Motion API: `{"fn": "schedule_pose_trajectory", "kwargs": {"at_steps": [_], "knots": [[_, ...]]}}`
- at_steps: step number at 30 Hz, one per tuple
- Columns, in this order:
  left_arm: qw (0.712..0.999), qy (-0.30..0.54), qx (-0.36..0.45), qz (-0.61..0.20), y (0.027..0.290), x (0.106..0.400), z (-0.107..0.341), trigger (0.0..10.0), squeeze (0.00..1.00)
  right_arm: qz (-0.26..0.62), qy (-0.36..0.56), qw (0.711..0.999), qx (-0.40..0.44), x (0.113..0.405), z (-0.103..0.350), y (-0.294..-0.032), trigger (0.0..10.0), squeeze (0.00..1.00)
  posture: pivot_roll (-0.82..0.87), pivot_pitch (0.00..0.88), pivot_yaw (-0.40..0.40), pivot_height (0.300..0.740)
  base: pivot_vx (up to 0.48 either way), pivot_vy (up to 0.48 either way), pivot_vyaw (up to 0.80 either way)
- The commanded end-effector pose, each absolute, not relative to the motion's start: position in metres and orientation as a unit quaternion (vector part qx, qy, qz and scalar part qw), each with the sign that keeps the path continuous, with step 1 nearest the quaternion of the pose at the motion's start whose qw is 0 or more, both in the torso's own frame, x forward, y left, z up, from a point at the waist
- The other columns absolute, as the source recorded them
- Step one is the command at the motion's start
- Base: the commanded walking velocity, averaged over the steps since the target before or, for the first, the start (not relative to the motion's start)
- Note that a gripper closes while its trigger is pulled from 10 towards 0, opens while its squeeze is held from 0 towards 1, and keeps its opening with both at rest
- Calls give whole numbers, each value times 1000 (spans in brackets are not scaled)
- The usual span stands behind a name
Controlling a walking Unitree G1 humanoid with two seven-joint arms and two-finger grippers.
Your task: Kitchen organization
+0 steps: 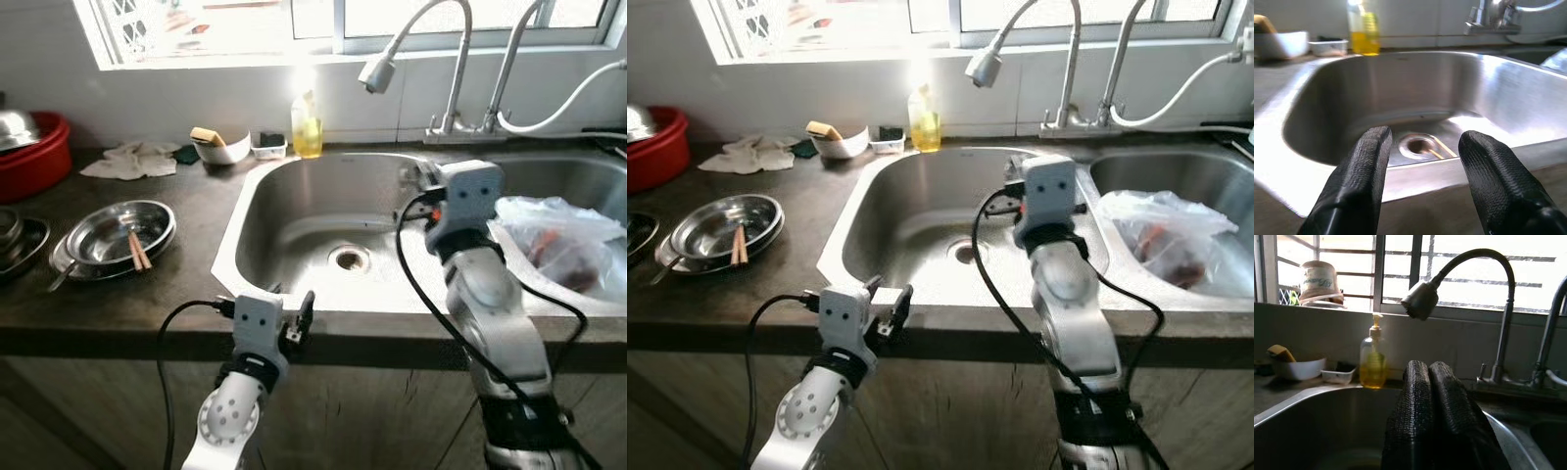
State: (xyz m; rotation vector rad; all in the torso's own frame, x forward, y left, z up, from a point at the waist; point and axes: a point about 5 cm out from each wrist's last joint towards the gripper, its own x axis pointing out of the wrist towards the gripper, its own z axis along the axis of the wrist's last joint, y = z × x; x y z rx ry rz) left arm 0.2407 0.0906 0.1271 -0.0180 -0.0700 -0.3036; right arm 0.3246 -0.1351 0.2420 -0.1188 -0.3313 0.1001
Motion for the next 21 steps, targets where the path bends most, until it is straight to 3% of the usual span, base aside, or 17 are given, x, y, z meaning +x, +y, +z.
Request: {"fn": "schedule_pose_trajectory", "kwargs": {"at_steps": [1,8,21], "knots": [[989,-35,-4,-144,93,239,129,10000,0,48,-153,985,-65,333,243,-136,10000,0,69,27,8,740,0,0,0],[989,-56,11,-136,94,234,137,10000,0,36,-90,992,-76,366,235,-140,10000,0,79,57,-9,740,0,0,0],[990,-43,17,-131,96,222,135,10000,0,47,7,994,-97,390,209,-139,10000,0,116,102,-15,740,0,0,0]]}}
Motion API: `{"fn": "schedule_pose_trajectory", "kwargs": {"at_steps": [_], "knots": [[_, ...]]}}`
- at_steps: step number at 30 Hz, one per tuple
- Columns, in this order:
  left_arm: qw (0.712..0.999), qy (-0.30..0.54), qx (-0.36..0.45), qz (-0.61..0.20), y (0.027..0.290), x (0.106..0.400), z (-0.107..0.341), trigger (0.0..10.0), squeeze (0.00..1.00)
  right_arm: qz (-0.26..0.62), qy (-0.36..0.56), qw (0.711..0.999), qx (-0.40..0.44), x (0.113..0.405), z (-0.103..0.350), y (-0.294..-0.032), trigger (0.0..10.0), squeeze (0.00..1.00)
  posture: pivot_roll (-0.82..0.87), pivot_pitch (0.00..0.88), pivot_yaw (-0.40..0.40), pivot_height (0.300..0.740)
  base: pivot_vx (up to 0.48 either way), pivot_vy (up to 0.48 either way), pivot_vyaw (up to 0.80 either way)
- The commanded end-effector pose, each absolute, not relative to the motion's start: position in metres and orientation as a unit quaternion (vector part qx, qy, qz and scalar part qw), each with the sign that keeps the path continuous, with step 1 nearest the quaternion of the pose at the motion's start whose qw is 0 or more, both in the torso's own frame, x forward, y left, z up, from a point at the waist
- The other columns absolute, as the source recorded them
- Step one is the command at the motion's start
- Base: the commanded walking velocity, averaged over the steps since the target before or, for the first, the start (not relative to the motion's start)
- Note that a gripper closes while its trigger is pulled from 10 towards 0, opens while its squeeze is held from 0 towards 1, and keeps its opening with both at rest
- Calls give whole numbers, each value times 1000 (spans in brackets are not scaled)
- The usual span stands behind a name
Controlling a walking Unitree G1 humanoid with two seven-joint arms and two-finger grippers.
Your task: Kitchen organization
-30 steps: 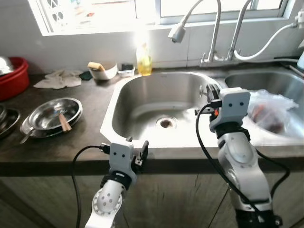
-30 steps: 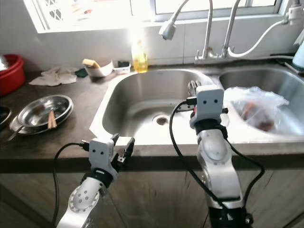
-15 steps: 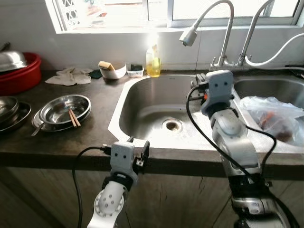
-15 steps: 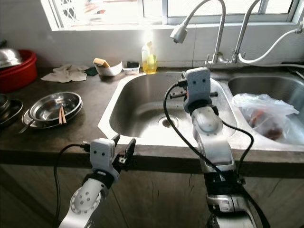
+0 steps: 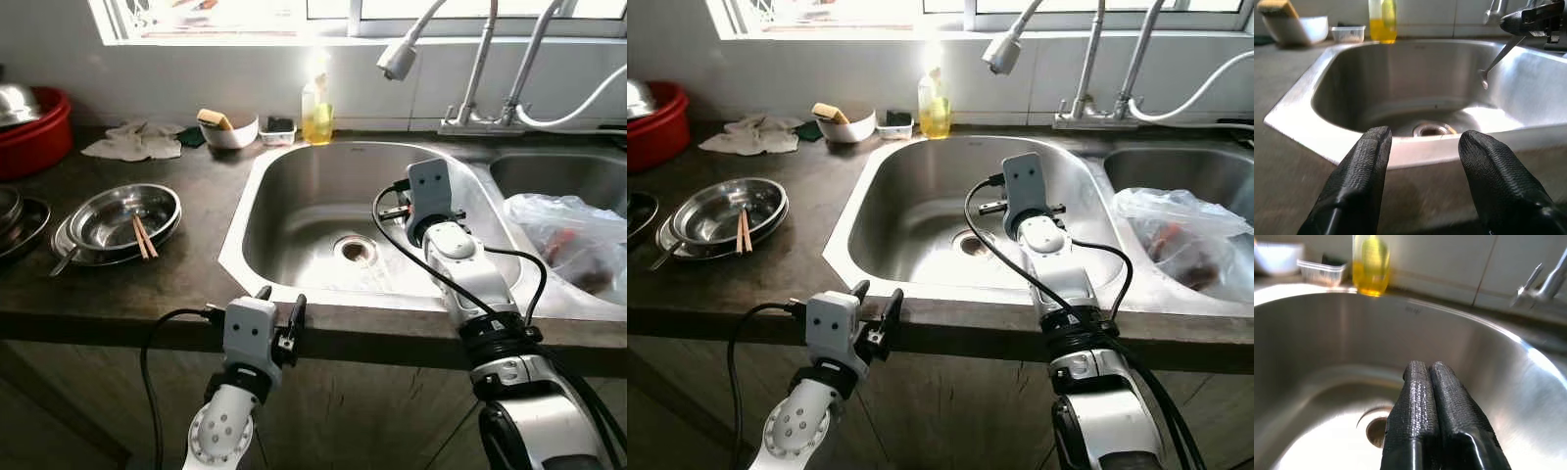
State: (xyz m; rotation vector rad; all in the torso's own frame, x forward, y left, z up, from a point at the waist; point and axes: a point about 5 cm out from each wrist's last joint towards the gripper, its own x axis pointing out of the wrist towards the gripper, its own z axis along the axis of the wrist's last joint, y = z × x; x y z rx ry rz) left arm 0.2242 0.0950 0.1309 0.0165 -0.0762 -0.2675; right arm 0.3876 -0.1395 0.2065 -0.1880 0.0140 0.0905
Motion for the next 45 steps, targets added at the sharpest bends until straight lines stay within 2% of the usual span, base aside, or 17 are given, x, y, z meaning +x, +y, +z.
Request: {"fn": "schedule_pose_trajectory", "kwargs": {"at_steps": [1,4,5,6,7,16,20,21,22,26,28,31,34,37,43,45], "knots": [[990,-43,17,-130,96,221,135,10000,0,48,7,994,-96,390,209,-139,10000,0,116,102,-15,740,0,0,0],[991,-42,18,-129,97,220,136,10000,0,46,14,995,-93,391,204,-140,10000,24,127,105,-21,740,0,0,0],[991,-42,18,-128,97,220,136,10000,0,46,14,995,-92,390,203,-140,10000,176,128,106,-22,740,0,0,0],[991,-41,19,-128,97,219,136,10000,0,46,14,995,-92,390,202,-140,10000,176,129,105,-23,740,0,0,0],[991,-41,19,-127,98,219,136,10000,0,49,17,994,-100,390,199,-139,10000,1000,128,104,-25,740,0,0,0],[991,-40,19,-126,99,221,135,10000,0,40,17,996,-84,384,190,-138,10000,1000,126,85,-21,740,0,0,0],[991,-42,22,-126,101,226,136,10000,0,31,-15,997,-66,380,197,-138,10000,1000,125,77,-20,740,0,0,0],[991,-42,22,-126,101,226,136,10000,0,31,-21,997,-63,379,198,-138,10000,788,125,77,-20,740,0,0,0],[991,-43,22,-126,101,227,136,10000,0,31,-32,997,-60,378,201,-138,10000,8,126,72,-18,740,0,0,0],[991,-45,22,-124,101,229,136,10000,0,29,-73,996,-40,369,212,-139,10000,0,123,64,-16,740,0,0,0],[991,-47,19,-123,100,231,136,10000,0,33,-115,992,-38,355,219,-137,10000,0,122,53,-15,740,0,0,0],[990,-47,20,-129,97,231,136,10000,0,33,-127,990,-56,346,217,-140,10000,0,118,42,-14,740,0,0,0],[989,-48,12,-137,90,229,136,10000,0,33,-145,988,-41,328,213,-145,10000,0,112,34,-11,740,0,0,0],[989,-48,10,-138,90,229,136,10000,0,35,-148,988,-38,325,212,-146,10000,0,108,30,-7,740,0,0,0],[988,-59,9,-142,92,232,139,10000,0,44,-141,989,-34,285,198,-145,10000,0,96,14,-9,740,0,0,0],[988,-60,9,-141,92,232,140,10000,0,44,-140,989,-32,283,198,-145,10000,0,96,14,-9,740,0,0,0]]}}
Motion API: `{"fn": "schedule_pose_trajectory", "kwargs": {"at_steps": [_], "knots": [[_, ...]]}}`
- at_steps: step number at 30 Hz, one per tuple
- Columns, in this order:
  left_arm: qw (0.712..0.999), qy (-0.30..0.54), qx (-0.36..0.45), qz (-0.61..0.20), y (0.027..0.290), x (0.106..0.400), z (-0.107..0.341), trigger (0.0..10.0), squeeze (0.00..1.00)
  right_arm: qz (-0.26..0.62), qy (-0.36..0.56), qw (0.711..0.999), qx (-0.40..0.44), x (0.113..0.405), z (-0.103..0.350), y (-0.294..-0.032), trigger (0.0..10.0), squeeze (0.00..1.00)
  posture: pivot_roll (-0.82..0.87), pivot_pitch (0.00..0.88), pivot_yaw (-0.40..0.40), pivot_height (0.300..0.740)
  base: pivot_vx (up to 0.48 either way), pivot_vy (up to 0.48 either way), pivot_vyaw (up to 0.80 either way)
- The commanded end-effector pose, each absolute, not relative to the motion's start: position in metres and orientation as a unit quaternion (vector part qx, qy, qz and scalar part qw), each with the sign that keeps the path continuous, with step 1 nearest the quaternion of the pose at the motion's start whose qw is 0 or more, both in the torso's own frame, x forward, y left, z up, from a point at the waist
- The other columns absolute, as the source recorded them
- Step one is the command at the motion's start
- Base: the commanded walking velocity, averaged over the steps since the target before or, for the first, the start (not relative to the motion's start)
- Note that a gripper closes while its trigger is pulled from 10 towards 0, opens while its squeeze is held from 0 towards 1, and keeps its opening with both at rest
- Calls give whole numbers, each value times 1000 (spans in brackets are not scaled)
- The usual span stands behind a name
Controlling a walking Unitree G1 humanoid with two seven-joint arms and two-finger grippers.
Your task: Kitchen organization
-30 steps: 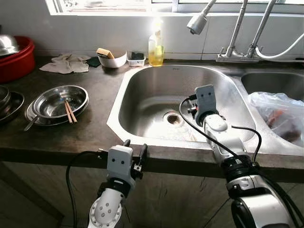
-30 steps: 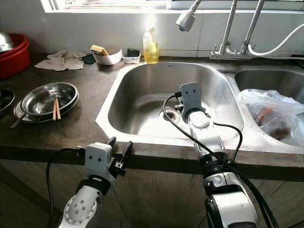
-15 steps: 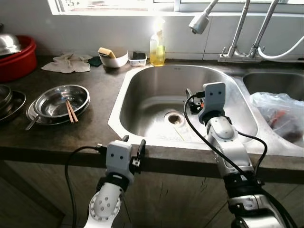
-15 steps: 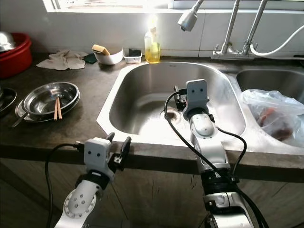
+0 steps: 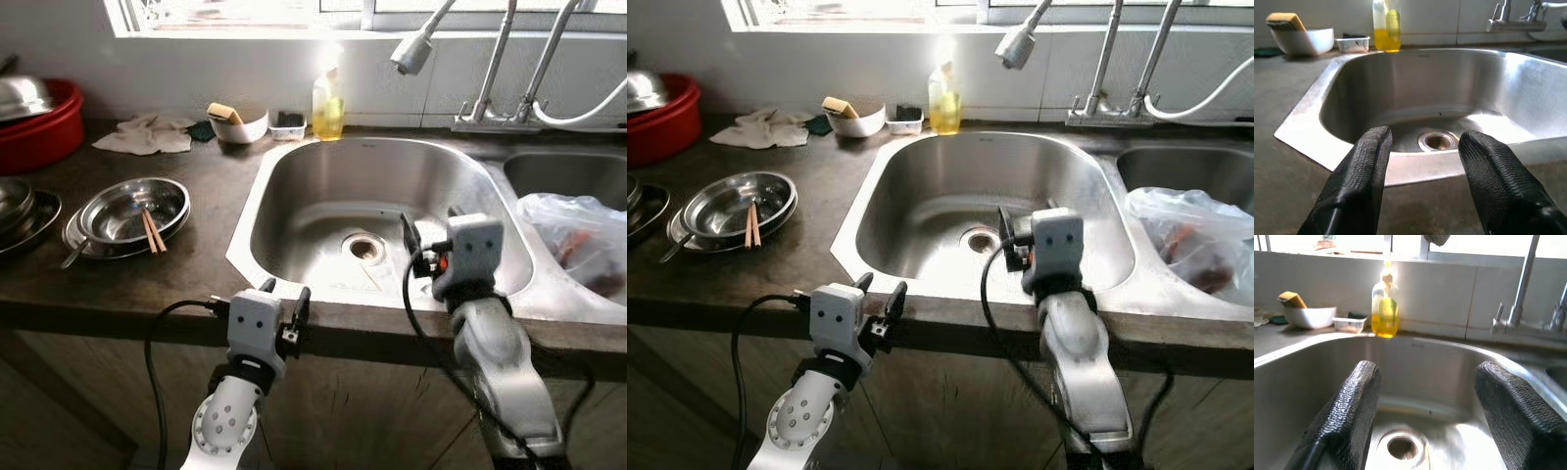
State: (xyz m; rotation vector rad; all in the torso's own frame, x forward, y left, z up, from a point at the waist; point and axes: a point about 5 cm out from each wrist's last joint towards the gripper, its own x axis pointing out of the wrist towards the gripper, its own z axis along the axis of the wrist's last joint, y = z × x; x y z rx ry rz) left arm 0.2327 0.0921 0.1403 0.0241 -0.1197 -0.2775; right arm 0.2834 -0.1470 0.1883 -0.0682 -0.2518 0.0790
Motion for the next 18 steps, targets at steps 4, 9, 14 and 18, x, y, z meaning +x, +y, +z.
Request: {"fn": "schedule_pose_trajectory", "kwargs": {"at_steps": [4,9,14,18], "knots": [[989,-62,6,-133,95,233,141,10000,0,47,-138,989,-14,269,192,-143,10000,0,95,9,-10,740,0,0,0],[989,-62,6,-132,95,233,140,10000,0,39,-124,991,-15,261,186,-143,10000,0,96,8,-11,740,0,0,0],[990,-61,5,-131,95,233,140,10000,0,42,-122,992,-15,261,186,-138,10000,0,99,4,-13,740,0,0,0],[990,-59,5,-131,95,232,139,10000,0,43,-123,991,-13,262,186,-136,10000,0,102,0,-16,740,0,0,0]]}}
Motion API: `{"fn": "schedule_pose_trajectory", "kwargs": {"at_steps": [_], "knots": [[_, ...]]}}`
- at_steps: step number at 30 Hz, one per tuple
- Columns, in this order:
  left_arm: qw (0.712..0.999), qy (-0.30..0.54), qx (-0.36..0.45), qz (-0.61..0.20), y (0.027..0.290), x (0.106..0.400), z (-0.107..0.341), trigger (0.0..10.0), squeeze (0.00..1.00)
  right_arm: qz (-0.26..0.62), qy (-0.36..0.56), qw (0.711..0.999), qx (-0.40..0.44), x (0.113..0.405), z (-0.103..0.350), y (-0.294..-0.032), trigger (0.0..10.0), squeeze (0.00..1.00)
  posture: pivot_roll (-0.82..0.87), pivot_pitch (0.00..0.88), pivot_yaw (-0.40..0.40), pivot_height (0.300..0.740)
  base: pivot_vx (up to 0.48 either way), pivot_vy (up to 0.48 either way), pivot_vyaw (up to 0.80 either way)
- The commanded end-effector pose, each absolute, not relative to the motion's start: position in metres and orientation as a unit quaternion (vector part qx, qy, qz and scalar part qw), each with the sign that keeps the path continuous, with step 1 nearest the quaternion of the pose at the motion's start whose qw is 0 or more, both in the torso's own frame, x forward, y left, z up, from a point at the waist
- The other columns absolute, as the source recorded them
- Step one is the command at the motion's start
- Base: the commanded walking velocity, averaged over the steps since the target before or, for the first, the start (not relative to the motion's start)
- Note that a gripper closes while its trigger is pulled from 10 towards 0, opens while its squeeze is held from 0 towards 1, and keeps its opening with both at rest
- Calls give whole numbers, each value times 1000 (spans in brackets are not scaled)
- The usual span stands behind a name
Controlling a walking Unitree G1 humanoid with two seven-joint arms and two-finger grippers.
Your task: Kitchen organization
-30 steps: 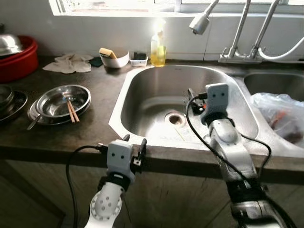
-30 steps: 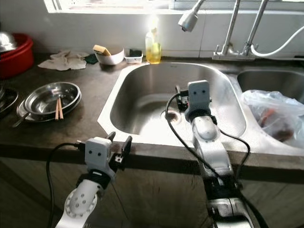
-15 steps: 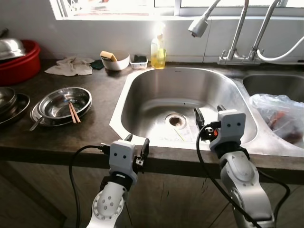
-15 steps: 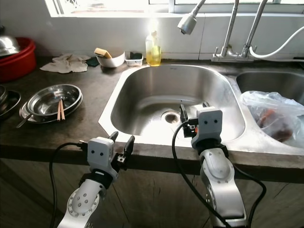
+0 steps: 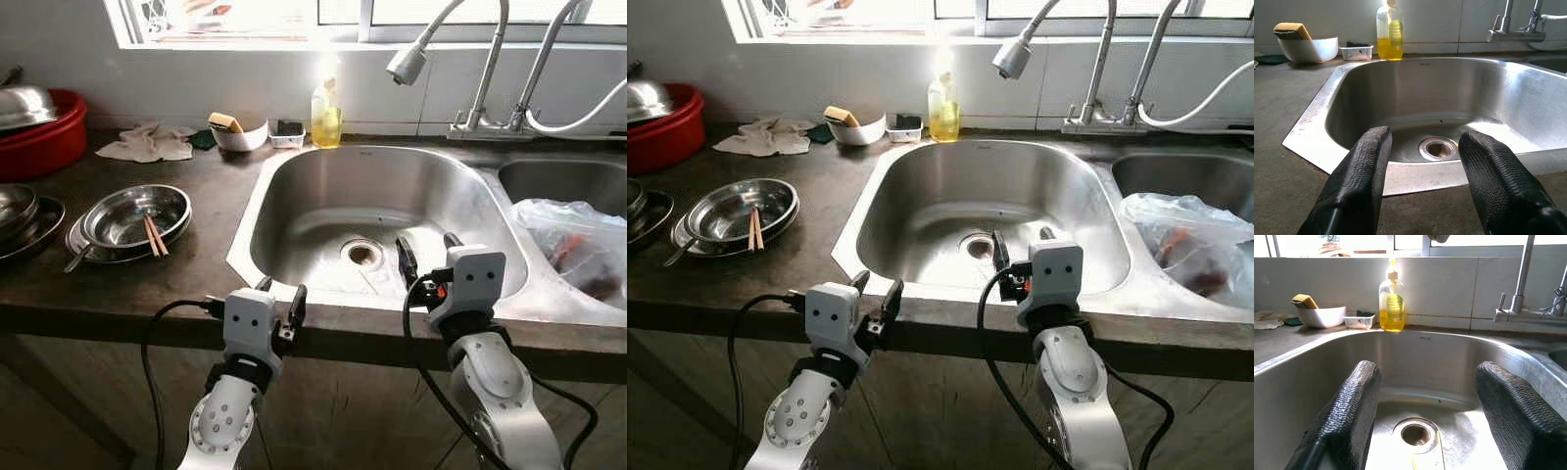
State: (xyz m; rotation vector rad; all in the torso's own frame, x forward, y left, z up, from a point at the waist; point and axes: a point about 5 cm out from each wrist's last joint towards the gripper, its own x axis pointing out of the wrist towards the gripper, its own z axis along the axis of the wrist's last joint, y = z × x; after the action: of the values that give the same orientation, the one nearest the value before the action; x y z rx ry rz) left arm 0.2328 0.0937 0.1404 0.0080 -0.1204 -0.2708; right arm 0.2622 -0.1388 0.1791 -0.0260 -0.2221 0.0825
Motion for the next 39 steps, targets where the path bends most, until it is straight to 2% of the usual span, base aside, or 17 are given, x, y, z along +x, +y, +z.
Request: {"fn": "schedule_pose_trajectory", "kwargs": {"at_steps": [1,27,39], "knots": [[990,-59,5,-132,95,232,139,10000,0,44,-122,991,-13,262,186,-136,10000,0,102,0,-16,740,0,0,0],[989,-47,13,-141,96,230,133,10000,0,51,-121,991,-12,265,186,-129,10000,0,101,0,-9,740,0,0,0],[989,-45,12,-137,95,230,133,10000,0,50,-117,992,-11,265,186,-128,10000,0,95,7,-7,740,-280,0,0]]}}
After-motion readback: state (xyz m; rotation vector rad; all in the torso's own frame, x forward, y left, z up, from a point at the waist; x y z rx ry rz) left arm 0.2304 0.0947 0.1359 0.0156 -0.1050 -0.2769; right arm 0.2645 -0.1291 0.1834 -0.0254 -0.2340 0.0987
